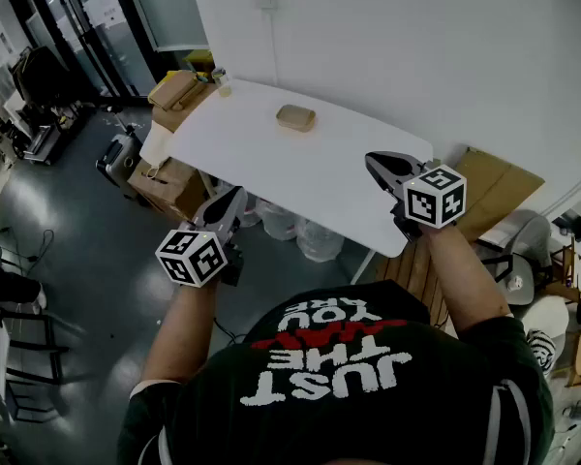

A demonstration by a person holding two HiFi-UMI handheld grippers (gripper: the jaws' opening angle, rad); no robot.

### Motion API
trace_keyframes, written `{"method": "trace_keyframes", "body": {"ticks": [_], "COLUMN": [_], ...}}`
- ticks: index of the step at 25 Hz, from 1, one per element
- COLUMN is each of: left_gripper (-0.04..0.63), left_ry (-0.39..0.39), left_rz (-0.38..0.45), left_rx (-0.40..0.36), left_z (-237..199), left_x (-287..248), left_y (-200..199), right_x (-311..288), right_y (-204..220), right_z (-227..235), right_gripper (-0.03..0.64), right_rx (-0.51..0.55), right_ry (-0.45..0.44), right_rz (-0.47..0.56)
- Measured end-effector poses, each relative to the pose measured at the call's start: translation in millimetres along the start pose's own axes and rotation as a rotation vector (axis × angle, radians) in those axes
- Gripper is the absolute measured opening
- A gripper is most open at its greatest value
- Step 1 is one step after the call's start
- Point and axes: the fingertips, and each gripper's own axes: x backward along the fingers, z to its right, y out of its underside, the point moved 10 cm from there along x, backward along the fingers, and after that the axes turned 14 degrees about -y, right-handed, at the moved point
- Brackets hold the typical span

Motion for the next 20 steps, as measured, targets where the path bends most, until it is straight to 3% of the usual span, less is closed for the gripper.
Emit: {"method": "trace_keyframes", "body": {"ticks": [20], "left_gripper": [0.008], "left_ry": [-0.009], "left_rz": [0.000], "left_rx": [-0.009], "left_z": [13], "left_x": [-10], "left_y": [-1], "right_x": [9], "right_y": [-1], "right_z": [12], "right_gripper": [0.006], "right_rx": [-0.015], "right_ry": [-0.026], "right_rz": [0.021]}}
